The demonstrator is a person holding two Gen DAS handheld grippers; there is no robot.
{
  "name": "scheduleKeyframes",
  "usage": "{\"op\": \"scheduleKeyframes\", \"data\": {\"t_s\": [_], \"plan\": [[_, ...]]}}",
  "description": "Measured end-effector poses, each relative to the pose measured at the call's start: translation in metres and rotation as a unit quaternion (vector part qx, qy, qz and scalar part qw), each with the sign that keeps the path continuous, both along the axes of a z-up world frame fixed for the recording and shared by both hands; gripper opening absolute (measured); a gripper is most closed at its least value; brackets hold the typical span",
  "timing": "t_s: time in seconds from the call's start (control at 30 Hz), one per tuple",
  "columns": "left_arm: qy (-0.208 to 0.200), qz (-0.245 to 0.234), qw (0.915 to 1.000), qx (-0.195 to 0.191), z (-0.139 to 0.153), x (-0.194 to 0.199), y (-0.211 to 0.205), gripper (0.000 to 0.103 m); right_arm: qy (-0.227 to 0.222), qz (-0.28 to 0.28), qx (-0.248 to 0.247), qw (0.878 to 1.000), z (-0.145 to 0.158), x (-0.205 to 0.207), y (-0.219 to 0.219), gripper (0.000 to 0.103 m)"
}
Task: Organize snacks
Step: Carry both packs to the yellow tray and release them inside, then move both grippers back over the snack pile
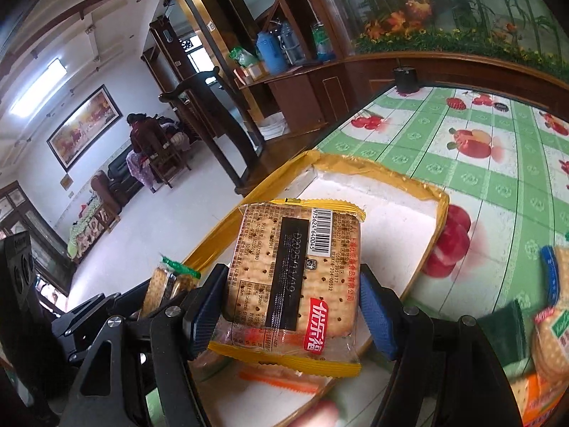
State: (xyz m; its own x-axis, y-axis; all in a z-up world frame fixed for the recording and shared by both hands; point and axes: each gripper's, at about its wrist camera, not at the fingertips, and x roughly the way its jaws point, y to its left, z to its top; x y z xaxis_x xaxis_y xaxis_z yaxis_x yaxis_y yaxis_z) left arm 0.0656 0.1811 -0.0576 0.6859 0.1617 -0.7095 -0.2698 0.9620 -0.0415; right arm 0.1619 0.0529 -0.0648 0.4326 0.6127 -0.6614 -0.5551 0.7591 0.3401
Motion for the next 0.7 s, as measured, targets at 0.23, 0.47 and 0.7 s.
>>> {"op": "scheduleKeyframes", "data": {"t_s": [0.23,0.47,0.7], "plan": [[0.011,0.008,0.9998,0.012,-0.006,0.008,-0.002,0.046,-0.002,-0.006,-0.017,1.000,-0.009,0.012,0.005,0.072],[0.034,0.027,0.9990,0.006,-0.010,0.012,0.007,0.085,-0.006,-0.004,-0.038,0.999,-0.012,0.014,0.013,0.077],[0.013,0.042,0.9990,0.001,0.006,0.000,0.010,0.085,-0.019,-0.035,-0.013,0.999,0.006,0.005,-0.029,0.079]]}}
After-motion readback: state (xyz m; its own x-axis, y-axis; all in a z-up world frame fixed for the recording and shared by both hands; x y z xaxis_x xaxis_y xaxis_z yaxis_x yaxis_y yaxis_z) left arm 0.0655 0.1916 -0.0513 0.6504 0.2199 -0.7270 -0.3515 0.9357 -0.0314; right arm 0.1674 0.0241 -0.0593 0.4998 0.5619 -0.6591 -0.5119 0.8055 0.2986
